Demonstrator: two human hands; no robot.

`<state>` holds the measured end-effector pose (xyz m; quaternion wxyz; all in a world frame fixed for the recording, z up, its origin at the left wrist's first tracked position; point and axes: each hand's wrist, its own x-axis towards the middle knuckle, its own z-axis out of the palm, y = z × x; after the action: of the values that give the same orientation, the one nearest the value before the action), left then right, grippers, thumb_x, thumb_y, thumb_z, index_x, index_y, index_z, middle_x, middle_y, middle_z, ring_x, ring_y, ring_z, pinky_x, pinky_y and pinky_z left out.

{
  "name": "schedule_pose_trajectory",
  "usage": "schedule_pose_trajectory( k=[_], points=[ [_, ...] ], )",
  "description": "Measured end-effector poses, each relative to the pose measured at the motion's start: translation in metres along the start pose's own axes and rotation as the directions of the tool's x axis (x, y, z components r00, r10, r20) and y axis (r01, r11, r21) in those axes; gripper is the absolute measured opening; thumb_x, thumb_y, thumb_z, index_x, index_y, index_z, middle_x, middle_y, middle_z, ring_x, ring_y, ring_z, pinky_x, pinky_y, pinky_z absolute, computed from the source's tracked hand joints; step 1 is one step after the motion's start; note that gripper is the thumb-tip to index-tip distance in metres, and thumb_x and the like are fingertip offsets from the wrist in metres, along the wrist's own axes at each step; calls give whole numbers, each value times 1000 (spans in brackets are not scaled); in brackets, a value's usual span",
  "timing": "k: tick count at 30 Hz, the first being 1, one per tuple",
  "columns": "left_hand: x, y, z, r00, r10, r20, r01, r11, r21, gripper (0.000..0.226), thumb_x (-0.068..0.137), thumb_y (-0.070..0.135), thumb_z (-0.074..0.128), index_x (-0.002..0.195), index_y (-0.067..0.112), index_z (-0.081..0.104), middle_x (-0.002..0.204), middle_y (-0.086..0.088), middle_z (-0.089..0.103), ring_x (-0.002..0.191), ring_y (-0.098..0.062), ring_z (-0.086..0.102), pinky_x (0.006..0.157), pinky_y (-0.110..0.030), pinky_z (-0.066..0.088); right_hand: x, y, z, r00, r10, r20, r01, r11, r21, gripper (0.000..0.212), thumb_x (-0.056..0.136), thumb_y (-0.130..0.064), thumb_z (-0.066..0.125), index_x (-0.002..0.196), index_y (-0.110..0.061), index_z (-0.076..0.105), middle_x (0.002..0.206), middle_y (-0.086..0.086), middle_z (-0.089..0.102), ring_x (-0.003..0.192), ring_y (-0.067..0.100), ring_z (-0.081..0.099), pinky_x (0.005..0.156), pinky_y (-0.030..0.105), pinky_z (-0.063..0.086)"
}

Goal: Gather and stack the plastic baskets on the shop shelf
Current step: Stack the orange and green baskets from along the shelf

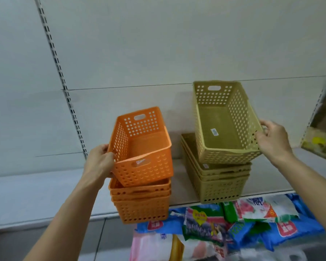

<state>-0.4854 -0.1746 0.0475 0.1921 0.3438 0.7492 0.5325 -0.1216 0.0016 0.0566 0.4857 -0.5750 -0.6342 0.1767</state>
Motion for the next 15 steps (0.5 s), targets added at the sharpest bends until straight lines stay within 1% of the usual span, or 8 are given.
schedule_pose_trajectory(
  k=[2, 4, 6, 9, 11, 12, 13, 15],
  points=[
    [-3, 1, -4, 998, -54, -20, 54, 998, 10, 28, 92, -2, 40, 104, 14, 60, 84, -9, 69, 67, -29, 71, 58, -44, 60, 9, 7, 9, 998, 5, 56, -3, 1000, -22, 39, 89, -8, 47, 127, -14, 56, 102, 16, 67, 87, 36, 64, 79, 51, 54],
    [-4, 3, -8, 996, -79, -32, 80, 996, 46, 30, 92, -2, 40, 107, 12, 62, 85, -12, 70, 65, -29, 70, 54, -41, 58, 18, 18, 19, 993, 23, 115, -15, 998, -62, 41, 88, -8, 48, 128, -14, 56, 114, 15, 66, 96, 38, 62, 84, 48, 52],
    [-6, 8, -10, 996, -83, -42, 87, 990, 107, 32, 90, -4, 40, 103, 16, 62, 82, -12, 69, 64, -29, 69, 56, -42, 59, 24, 26, 25, 984, 45, 174, -27, 994, -103, 44, 87, -11, 47, 130, -17, 55, 123, 14, 64, 103, 38, 61, 87, 45, 51],
    [-9, 15, -5, 995, -92, -30, 96, 979, 181, 33, 89, -6, 40, 98, 19, 60, 81, -13, 68, 68, -32, 69, 68, -51, 60, 30, 31, 28, 965, 54, 258, -24, 993, -118, 45, 86, -12, 46, 128, -20, 57, 118, 12, 66, 102, 36, 61, 85, 43, 50],
    [-9, 15, 3, 995, -89, -41, 95, 972, 214, 30, 91, -3, 41, 101, 19, 58, 83, -12, 68, 70, -31, 69, 67, -49, 60, 36, 31, 28, 949, 64, 309, -25, 991, -128, 42, 86, -12, 46, 126, -20, 59, 112, 13, 68, 100, 36, 61, 85, 42, 50],
    [-9, 14, 7, 995, -82, -53, 92, 968, 232, 29, 92, -1, 41, 102, 19, 59, 83, -11, 68, 70, -30, 70, 65, -46, 60, 38, 32, 28, 938, 68, 339, -29, 992, -120, 42, 86, -12, 45, 125, -17, 59, 111, 14, 68, 99, 36, 62, 86, 44, 51],
    [-10, 13, 11, 995, -77, -62, 91, 963, 253, 27, 92, 1, 43, 103, 17, 60, 83, -11, 68, 70, -29, 69, 65, -44, 60, 38, 33, 28, 926, 74, 371, -36, 993, -108, 42, 86, -11, 45, 125, -13, 59, 113, 15, 67, 100, 36, 62, 88, 46, 52],
    [-14, 7, 18, 995, -67, -70, 85, 949, 304, 24, 90, 4, 45, 105, 11, 62, 90, -14, 70, 75, -29, 69, 72, -45, 60, 33, 36, 26, 904, 77, 421, -39, 994, -98, 42, 87, -8, 43, 126, -7, 58, 121, 17, 64, 108, 35, 60, 92, 47, 51]
  ],
)
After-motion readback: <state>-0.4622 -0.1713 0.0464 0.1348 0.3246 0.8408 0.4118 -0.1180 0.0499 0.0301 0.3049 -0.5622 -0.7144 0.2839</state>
